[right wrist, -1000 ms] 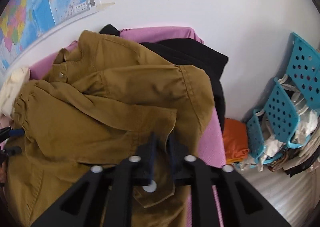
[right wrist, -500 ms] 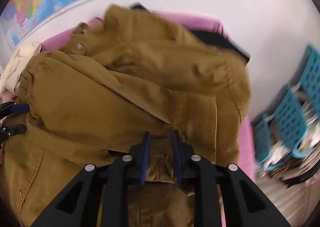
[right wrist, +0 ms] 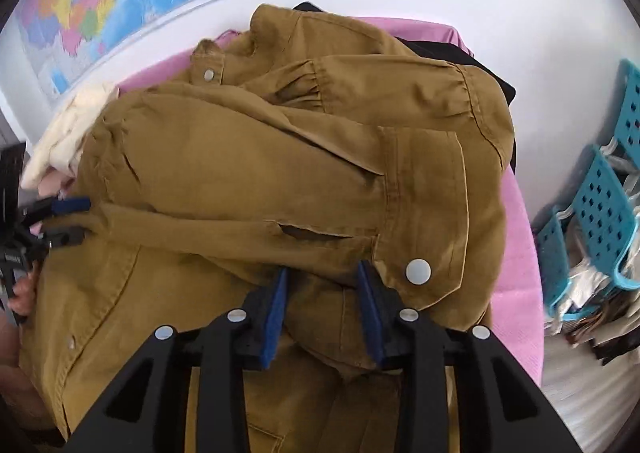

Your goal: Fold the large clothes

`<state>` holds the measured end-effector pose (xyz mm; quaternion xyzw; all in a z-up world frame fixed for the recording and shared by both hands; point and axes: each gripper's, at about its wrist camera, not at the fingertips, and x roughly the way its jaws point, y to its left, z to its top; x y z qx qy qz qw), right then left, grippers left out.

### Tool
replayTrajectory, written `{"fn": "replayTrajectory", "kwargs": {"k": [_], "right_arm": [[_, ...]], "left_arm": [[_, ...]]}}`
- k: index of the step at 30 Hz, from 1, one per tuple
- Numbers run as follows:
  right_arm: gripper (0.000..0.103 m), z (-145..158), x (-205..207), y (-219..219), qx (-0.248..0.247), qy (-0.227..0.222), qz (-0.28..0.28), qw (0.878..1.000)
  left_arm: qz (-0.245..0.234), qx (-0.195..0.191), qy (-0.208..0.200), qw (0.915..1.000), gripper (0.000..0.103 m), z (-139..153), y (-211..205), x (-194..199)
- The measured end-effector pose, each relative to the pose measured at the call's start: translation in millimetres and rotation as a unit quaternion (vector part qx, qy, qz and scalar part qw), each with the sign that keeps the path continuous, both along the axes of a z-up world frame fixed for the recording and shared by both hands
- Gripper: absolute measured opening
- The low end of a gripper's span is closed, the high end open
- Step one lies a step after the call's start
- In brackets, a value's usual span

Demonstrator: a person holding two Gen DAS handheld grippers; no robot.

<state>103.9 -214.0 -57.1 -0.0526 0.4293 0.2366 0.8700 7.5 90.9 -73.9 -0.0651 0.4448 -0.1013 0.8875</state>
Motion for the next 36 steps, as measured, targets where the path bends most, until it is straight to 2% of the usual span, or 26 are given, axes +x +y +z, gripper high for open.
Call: {"fn": "replayTrajectory", "kwargs": {"k": [1,4,6,9,10,11,14,19,26,31,36], "right_arm": [[0.034,4.2,-3.1,-0.9,0.001,-0.002,-0.002,1.0],[0.049,22.0,-20.2,-10.9,0.025,-0.015,0.0,1.0],[0.05,32.4,-34.0,-23.0,0.043,-0.019,0.003,0.999],[0.055,43.4,-62.1,-44.4,0.07,-0.025,-0.002,0.997],[0.06,44.3,-69.4,-53.2,0.08,-0.023,-0.006,0.996],[0.065,44.3,-80.8,-65.8,0.093,-0.02,-0.015,0.995],[0.068,38.2,-105.2,-96.8,0.114,-0.009,-0.044,0.992],[0.076,15.2,-136.7,-138.7,0.157,0.023,-0.087,0.984],[0.077,-21.9,-161.2,-143.5,0.193,0.071,-0.088,0.975],[0.077,-33.0,-171.4,-129.4,0.209,0.079,-0.047,0.974],[0.077,-30.9,-193.0,-137.0,0.224,0.058,-0.042,0.972]], "left_arm": [[-0.001,-0.003,-0.005,1.0,0.091,2.8,1.5,-4.2],[0.005,-0.004,-0.029,0.9996,0.091,17.7,10.9,-29.7],[0.013,-0.001,-0.046,0.9989,0.091,27.5,20.9,-53.5],[0.029,0.003,-0.065,0.9975,0.091,36.1,37.0,-86.6],[0.035,-0.005,-0.065,0.9973,0.091,36.6,44.5,-97.6],[0.042,-0.011,-0.064,0.997,0.092,36.0,50.5,-106.0],[0.061,-0.027,-0.054,0.9963,0.093,27.5,64.9,-130.0],[0.083,-0.044,-0.01,0.9955,0.093,-2.8,72.5,-154.4],[0.085,-0.091,0.013,0.9921,0.093,-24.0,75.9,-182.6],[0.064,-0.132,0.013,0.989,0.097,-27.6,65.1,-200.6],[0.071,-0.116,0.015,0.9907,0.097,-26.0,52.7,-208.3]]}}
